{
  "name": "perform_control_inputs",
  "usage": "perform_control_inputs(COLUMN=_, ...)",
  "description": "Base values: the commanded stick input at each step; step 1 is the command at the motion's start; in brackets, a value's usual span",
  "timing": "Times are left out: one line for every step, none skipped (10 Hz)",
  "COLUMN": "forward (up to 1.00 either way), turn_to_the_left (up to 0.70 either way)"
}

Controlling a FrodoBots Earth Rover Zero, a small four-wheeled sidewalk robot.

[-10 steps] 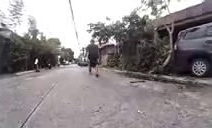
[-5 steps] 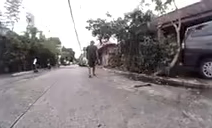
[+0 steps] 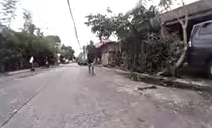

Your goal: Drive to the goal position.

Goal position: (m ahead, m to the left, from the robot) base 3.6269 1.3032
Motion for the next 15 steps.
perform_control_inputs(forward=1.0, turn_to_the_left=0.0)
perform_control_inputs(forward=1.0, turn_to_the_left=0.0)
perform_control_inputs(forward=1.0, turn_to_the_left=0.0)
perform_control_inputs(forward=1.0, turn_to_the_left=0.0)
perform_control_inputs(forward=1.0, turn_to_the_left=0.0)
perform_control_inputs(forward=1.0, turn_to_the_left=0.0)
perform_control_inputs(forward=1.0, turn_to_the_left=0.0)
perform_control_inputs(forward=1.0, turn_to_the_left=0.0)
perform_control_inputs(forward=1.0, turn_to_the_left=0.0)
perform_control_inputs(forward=1.0, turn_to_the_left=0.0)
perform_control_inputs(forward=1.0, turn_to_the_left=0.0)
perform_control_inputs(forward=1.0, turn_to_the_left=0.0)
perform_control_inputs(forward=1.0, turn_to_the_left=0.0)
perform_control_inputs(forward=1.0, turn_to_the_left=0.0)
perform_control_inputs(forward=1.0, turn_to_the_left=0.0)
